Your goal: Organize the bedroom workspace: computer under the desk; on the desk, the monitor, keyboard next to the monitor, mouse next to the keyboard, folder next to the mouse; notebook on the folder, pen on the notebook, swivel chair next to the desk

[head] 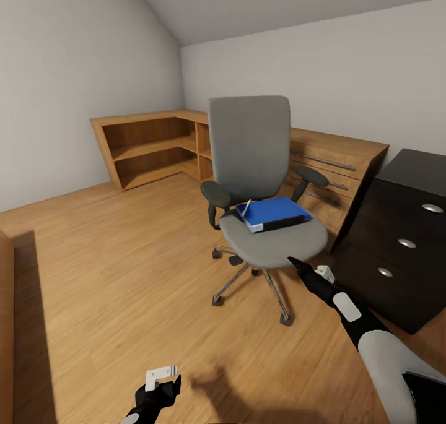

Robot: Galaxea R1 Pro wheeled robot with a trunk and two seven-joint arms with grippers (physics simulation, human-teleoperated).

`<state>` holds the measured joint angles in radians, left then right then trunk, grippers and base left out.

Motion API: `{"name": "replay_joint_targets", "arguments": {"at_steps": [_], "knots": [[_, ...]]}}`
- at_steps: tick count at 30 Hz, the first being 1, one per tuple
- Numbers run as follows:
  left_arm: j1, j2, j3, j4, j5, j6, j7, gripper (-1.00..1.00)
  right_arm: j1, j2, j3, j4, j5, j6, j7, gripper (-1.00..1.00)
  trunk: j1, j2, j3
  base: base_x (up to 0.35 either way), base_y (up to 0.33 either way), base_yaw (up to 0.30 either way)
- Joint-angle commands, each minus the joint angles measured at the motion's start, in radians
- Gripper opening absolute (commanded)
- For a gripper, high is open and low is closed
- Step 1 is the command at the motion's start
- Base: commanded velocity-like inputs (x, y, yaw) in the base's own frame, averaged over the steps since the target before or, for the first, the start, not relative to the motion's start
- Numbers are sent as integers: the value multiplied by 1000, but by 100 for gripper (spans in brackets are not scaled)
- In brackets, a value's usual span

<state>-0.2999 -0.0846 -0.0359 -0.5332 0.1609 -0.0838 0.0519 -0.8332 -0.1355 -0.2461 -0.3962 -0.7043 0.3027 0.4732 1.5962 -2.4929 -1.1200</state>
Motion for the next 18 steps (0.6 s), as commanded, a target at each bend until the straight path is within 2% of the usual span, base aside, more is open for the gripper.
{"name": "replay_joint_targets", "arguments": {"at_steps": [1,18], "knots": [[-1,0,-4,1,8,-4,5,100,0,1,3,11,11,6,-1,100,0,0,-2,0,0,178],[-1,0,-4,1,8,-4,5,100,0,2,4,11,11,4,2,100,0,0,-22,15,0,186]]}}
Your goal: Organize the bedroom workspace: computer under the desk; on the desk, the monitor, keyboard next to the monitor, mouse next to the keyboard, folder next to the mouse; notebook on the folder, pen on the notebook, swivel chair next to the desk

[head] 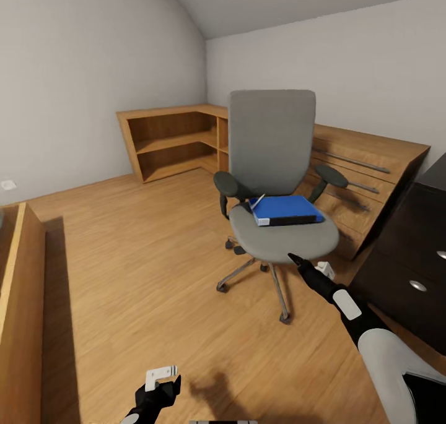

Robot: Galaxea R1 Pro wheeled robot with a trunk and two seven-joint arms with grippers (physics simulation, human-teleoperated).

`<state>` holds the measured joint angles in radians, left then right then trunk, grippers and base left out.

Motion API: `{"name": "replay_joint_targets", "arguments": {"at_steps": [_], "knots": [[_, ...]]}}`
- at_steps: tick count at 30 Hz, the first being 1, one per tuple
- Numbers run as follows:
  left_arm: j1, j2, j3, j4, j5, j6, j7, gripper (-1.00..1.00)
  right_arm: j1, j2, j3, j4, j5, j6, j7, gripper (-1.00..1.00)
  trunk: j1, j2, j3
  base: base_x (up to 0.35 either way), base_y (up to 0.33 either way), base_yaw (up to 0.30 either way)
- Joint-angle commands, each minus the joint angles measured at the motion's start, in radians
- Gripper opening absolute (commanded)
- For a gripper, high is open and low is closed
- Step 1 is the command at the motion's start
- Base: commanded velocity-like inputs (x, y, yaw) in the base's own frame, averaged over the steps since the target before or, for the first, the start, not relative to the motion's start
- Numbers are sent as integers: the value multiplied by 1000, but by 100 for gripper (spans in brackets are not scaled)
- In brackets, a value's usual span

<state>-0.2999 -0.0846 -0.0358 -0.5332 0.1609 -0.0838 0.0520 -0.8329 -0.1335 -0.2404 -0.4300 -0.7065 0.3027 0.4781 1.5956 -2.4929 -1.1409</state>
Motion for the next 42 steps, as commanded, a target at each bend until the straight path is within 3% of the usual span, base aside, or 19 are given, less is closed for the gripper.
{"name": "replay_joint_targets", "arguments": {"at_steps": [1,11,28,42], "knots": [[-1,0,-4,1,8,-4,4,100,0,0,-2,45,13,4,-3,100,1,0,-2,213,-13,170],[-1,0,-4,1,8,-4,4,100,0,-1,-2,45,15,4,-3,100,1,0,-4,198,-35,20],[-1,1,-4,1,8,-4,4,100,0,-1,-2,43,14,4,-3,100,1,0,-4,4,-1,-216],[-1,2,-4,1,8,-4,3,100,0,-1,-3,44,14,5,-3,100,1,0,-4,135,0,-33]]}}
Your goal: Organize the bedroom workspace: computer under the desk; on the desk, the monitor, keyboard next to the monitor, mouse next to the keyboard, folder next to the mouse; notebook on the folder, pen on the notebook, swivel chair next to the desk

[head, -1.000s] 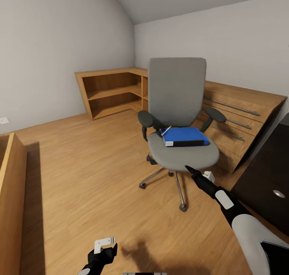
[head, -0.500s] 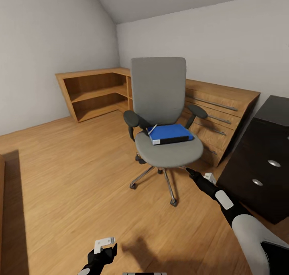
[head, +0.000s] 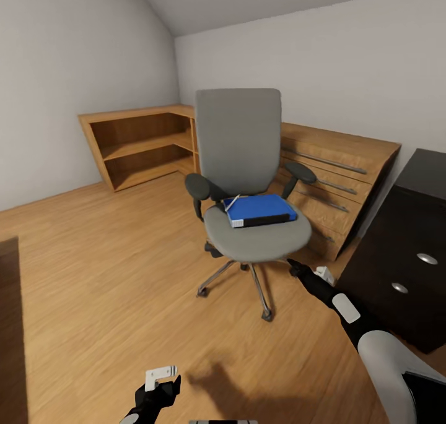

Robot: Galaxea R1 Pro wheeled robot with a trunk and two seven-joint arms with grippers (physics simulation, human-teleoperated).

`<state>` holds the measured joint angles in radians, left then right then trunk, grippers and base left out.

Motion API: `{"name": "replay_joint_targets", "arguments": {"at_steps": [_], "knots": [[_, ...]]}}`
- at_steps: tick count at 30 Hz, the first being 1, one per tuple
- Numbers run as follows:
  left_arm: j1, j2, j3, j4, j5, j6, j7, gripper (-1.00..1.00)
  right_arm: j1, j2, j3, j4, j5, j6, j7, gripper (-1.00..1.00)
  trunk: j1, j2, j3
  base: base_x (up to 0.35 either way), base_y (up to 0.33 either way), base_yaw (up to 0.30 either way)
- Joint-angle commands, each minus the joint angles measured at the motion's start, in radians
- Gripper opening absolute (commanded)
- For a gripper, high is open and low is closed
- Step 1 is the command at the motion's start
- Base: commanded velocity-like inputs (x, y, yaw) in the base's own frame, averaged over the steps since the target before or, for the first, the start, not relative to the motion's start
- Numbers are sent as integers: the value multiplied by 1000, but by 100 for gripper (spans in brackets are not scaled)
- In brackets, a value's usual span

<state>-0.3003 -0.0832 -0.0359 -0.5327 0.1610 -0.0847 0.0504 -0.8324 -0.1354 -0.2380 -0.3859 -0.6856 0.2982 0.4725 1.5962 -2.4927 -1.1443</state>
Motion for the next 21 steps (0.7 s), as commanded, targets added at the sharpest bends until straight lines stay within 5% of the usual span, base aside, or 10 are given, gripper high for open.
{"name": "replay_joint_targets", "arguments": {"at_steps": [1,21], "knots": [[0,0,-4,0,8,-3,5,100,-1,0,-5,0,-7,9,2,100,0,0,-1,75,0,-2],[0,0,-4,1,8,-3,5,100,-1,0,-5,1,-6,9,3,100,0,0,-1,103,0,0]]}}
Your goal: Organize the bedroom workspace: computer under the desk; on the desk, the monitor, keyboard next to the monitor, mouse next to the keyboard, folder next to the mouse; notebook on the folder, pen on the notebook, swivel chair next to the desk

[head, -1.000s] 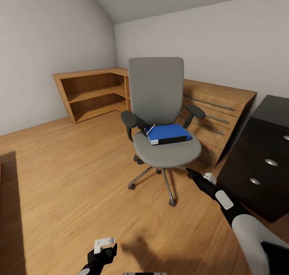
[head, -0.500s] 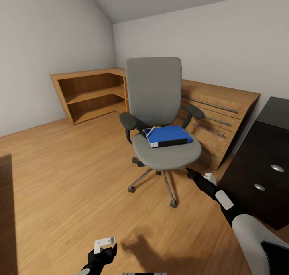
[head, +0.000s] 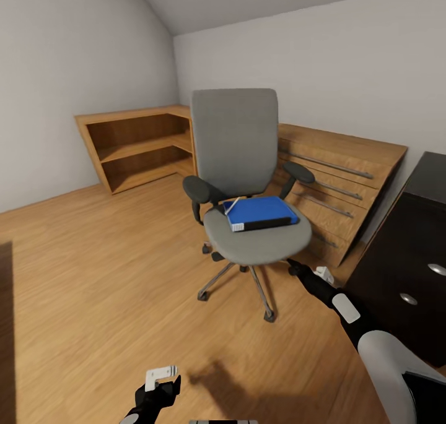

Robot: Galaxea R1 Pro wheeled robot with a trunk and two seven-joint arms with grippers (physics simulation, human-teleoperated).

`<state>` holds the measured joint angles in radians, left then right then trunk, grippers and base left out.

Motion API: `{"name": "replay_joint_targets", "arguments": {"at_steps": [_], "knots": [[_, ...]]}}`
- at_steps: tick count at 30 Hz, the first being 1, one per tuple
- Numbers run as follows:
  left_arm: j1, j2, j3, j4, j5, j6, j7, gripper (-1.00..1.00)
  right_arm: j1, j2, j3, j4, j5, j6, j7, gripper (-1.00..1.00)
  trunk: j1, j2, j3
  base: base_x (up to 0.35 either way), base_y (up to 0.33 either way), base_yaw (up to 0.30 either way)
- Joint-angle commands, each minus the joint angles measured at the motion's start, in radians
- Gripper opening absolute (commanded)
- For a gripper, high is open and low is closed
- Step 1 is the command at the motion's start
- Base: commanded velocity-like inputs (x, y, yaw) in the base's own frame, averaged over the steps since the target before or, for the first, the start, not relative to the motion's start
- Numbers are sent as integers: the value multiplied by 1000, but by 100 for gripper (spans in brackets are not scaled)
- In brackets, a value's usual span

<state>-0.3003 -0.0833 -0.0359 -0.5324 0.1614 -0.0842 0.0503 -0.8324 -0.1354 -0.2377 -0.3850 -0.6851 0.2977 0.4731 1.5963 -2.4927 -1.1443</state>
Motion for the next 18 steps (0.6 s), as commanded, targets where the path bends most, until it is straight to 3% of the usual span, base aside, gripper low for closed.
{"name": "replay_joint_targets", "arguments": {"at_steps": [1,9,18], "knots": [[0,0,-4,0,8,-3,5,100,-1,0,-5,0,-7,9,2,100,0,0,-1,43,0,0],[0,0,-4,0,7,-4,5,100,-1,0,-6,-1,-7,9,2,100,0,0,-1,197,0,0],[0,0,-4,0,7,-4,5,100,-1,0,-6,-1,-8,9,2,100,0,0,-1,35,0,0]]}}
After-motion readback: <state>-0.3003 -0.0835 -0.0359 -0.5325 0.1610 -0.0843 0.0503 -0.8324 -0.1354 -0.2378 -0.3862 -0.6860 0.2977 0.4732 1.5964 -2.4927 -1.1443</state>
